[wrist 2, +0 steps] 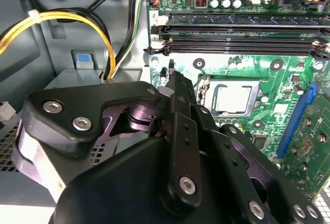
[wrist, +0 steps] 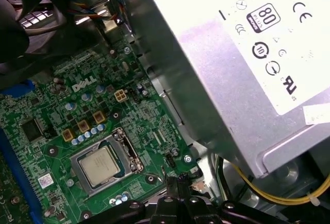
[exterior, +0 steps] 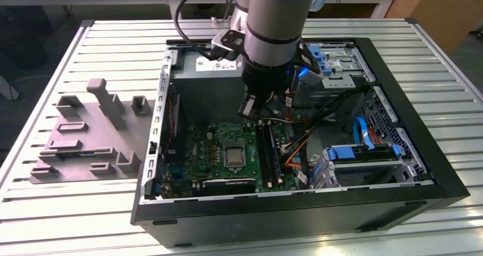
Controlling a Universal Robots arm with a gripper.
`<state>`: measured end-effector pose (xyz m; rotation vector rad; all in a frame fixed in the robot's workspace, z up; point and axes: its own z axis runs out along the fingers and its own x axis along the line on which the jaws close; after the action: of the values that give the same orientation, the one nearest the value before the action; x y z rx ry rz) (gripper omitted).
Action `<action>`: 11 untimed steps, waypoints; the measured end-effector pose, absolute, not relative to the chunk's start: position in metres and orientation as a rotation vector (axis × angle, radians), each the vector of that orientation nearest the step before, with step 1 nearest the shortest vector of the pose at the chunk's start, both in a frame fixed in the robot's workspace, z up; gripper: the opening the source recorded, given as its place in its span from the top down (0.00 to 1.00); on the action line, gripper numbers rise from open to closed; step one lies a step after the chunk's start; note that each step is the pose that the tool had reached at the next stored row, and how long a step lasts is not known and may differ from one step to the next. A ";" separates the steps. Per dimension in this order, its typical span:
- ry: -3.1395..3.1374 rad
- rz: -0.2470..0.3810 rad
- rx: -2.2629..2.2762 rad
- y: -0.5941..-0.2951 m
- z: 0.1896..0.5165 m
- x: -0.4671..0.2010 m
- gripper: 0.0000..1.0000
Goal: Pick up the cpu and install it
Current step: 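Install the first cpu locking lever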
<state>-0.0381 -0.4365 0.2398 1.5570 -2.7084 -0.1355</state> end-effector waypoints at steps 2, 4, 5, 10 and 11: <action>-2.699 -0.135 1.572 -0.436 0.239 -0.039 0.89; -2.692 -0.135 1.583 -0.436 0.239 -0.039 0.89; -2.690 -0.135 1.586 -0.436 0.239 -0.039 0.89; -2.684 -0.124 1.590 -0.436 0.238 -0.040 0.89; -2.681 -0.118 1.590 -0.436 0.238 -0.040 0.89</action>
<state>-0.0397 -0.4365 0.2382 1.5899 -2.6812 -0.1178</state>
